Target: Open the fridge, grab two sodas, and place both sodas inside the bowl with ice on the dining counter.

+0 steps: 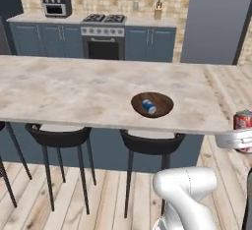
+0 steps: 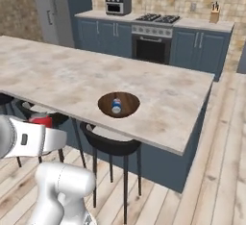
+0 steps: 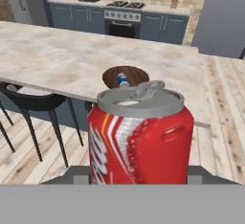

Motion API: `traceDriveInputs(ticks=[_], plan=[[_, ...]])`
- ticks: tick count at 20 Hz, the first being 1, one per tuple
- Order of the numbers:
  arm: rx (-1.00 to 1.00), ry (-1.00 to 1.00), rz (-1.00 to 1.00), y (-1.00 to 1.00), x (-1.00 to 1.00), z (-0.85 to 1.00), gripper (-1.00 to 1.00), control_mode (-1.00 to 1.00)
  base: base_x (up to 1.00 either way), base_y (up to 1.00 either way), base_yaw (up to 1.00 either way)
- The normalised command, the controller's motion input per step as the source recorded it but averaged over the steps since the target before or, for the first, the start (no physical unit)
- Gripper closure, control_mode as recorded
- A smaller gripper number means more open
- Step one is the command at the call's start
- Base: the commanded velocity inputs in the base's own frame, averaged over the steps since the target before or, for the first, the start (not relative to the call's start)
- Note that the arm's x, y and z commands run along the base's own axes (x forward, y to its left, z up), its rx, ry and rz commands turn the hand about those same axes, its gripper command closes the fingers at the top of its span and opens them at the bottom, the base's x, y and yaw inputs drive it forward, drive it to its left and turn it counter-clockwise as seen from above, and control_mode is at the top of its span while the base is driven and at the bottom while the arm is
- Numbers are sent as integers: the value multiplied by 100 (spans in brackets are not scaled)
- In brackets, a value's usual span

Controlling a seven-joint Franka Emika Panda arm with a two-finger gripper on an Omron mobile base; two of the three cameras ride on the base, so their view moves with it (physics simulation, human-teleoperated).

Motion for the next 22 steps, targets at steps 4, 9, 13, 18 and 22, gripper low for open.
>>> traceDriveInputs(ticks=[4, 9, 13, 18, 22], plan=[[0, 0, 0, 0, 0, 0, 100, 100, 66, 63, -21], [0, 0, 0, 0, 0, 0, 100, 100, 90, 45, -20], [0, 13, -12, 0, 75, 2, 100, -100, 25, 1, -4], [-1, 24, -13, -10, 100, 0, 100, -100, 0, 0, 0], [-8, 34, -3, -56, 98, -10, 100, -100, 0, 0, 0]])
